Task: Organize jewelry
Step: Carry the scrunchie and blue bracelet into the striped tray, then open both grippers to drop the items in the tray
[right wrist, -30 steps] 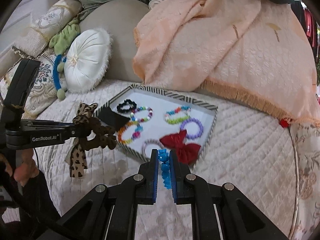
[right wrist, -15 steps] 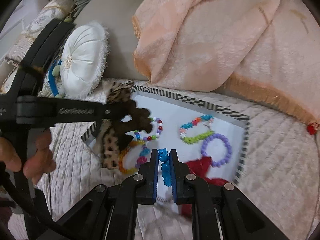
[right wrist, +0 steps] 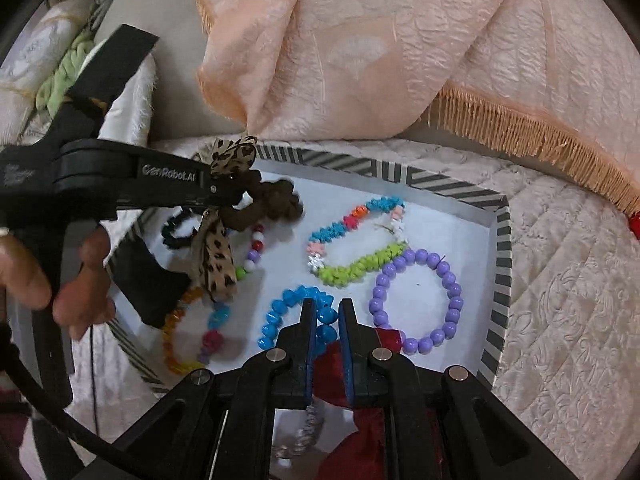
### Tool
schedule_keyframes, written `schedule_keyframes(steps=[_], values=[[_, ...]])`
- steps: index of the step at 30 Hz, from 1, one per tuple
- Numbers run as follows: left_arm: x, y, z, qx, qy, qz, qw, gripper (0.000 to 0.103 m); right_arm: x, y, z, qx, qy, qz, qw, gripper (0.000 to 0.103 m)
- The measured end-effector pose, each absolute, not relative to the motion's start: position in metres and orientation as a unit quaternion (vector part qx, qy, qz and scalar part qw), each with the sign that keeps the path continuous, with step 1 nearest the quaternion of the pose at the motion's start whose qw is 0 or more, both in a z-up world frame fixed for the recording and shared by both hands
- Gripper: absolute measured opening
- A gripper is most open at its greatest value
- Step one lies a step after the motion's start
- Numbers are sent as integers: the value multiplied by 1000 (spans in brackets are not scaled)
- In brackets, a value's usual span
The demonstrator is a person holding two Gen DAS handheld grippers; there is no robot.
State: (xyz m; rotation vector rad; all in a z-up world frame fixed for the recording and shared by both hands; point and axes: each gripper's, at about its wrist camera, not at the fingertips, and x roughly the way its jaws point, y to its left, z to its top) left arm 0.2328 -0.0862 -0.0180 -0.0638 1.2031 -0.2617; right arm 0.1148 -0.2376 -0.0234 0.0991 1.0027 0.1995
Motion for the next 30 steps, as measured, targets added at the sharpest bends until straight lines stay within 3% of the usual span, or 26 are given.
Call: schedule_keyframes(steps=[5,7,9,12,30], values=[[232,-83,-25,-36,564,-107,818,16,118,-232,-30,53,485,101,867,10],[231,-82,-25,-38,562,-105,819,23,118,-233,-30,57,479,107,870,13],[230,-80,-22,-42,559,-102,822,28,113,-233,-29,61,473,111,872,27],[224,-73,-14,-52,549,-101,828,43,105,-234,-24,67,468,114,874,30],[85,-36,49,17,461,-87,883,44,12,-224,29,60,423,39,903,30]])
